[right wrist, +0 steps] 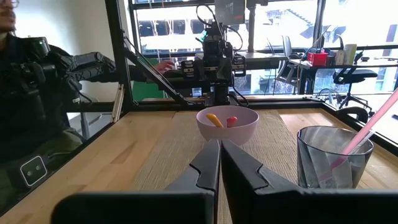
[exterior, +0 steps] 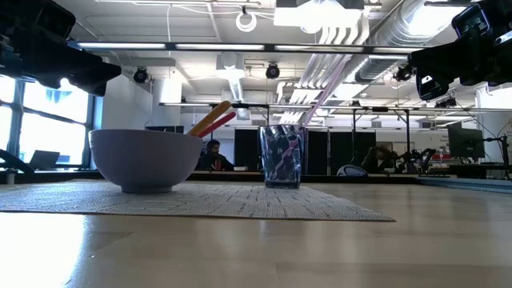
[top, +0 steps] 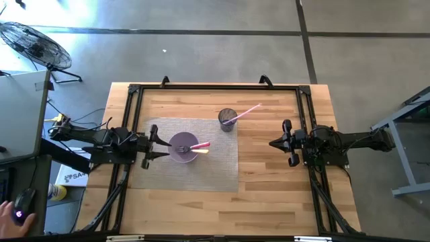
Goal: Pick & Place Utensil
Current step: Return to Home Position
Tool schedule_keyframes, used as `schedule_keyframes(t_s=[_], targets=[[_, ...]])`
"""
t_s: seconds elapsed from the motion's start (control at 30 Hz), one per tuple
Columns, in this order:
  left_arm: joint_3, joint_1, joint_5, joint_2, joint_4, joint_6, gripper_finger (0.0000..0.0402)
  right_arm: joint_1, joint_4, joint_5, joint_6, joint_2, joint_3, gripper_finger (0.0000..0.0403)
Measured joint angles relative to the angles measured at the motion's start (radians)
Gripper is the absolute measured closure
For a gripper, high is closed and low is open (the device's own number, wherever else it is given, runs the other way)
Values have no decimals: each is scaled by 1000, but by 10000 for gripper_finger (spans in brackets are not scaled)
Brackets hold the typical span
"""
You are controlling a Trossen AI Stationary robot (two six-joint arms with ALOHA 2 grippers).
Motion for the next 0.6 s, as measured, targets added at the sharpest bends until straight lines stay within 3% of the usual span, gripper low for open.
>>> schedule_keyframes(t_s=[0.6], targets=[[0, 0, -1, 0, 0, 0, 236, 0, 0, 0, 0, 0, 0, 396]])
